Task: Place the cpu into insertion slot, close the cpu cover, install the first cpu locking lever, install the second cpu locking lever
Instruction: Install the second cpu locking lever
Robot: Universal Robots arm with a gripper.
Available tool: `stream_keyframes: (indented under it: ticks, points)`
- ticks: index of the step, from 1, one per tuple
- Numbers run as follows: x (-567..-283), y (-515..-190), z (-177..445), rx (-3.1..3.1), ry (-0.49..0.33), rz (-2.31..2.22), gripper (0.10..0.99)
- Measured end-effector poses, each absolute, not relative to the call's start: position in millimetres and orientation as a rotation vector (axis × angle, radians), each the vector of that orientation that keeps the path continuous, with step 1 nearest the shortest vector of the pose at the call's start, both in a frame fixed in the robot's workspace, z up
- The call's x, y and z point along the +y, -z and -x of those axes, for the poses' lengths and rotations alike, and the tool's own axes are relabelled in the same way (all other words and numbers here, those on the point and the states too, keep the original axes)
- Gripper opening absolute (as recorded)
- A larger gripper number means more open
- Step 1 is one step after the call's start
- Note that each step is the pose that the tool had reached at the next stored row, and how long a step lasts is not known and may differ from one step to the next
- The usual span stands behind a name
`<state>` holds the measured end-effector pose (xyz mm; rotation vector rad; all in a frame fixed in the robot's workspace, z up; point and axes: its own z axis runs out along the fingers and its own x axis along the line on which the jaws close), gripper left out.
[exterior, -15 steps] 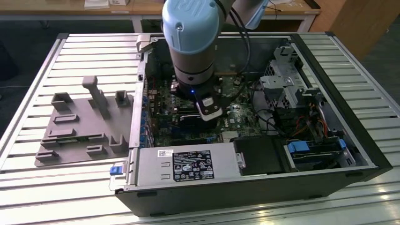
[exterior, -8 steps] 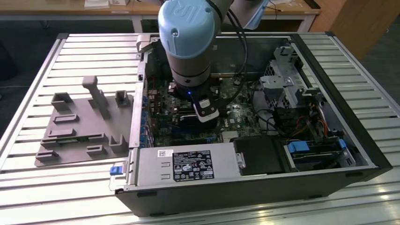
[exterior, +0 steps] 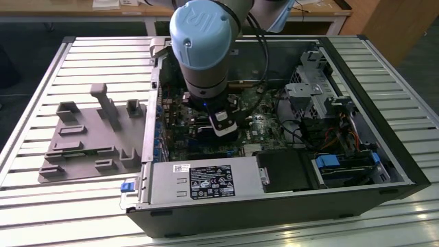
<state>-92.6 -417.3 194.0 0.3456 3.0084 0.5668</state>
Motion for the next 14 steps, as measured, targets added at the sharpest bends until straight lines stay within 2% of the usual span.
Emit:
stream_keyframes:
  ticks: [14]
  points:
    - [-416.6,-187.9,98.9,3.005,-0.596,-0.347,0.106]
